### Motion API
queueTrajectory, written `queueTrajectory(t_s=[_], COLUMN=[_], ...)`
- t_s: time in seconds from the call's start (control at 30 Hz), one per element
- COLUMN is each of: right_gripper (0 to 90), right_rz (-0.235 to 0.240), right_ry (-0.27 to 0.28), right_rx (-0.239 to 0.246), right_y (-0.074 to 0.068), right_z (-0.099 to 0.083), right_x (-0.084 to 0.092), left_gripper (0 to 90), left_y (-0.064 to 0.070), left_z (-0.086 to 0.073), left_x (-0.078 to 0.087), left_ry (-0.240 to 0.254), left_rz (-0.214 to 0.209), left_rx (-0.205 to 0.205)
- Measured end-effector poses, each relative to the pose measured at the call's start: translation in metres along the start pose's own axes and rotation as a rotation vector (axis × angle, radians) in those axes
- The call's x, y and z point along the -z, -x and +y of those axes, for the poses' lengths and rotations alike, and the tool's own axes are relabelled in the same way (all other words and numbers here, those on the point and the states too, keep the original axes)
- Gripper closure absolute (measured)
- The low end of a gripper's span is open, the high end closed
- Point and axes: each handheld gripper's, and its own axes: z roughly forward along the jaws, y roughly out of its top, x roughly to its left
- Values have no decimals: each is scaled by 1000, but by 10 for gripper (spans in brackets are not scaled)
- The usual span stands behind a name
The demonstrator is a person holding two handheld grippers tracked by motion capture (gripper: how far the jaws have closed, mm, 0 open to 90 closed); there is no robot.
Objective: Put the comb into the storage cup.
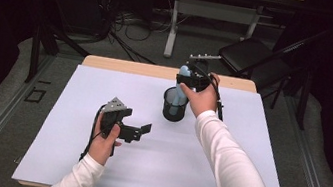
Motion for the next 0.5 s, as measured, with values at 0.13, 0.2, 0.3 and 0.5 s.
queueTrajectory(t_s=[0.13,0.2,0.3,0.5], right_gripper=[466,464,461,458], right_rz=[2,5,7,24], right_ry=[3,0,2,1], right_rx=[14,9,15,13], right_y=[-1,-1,-1,-1], right_z=[0,0,0,0], right_x=[-1,-1,-2,-2], left_gripper=[5,5,5,6], left_y=[0,0,0,0], left_z=[0,0,0,0], left_x=[0,0,0,0], left_ry=[0,-1,-2,-3], left_rz=[0,0,-1,-1], left_rx=[0,2,3,2])
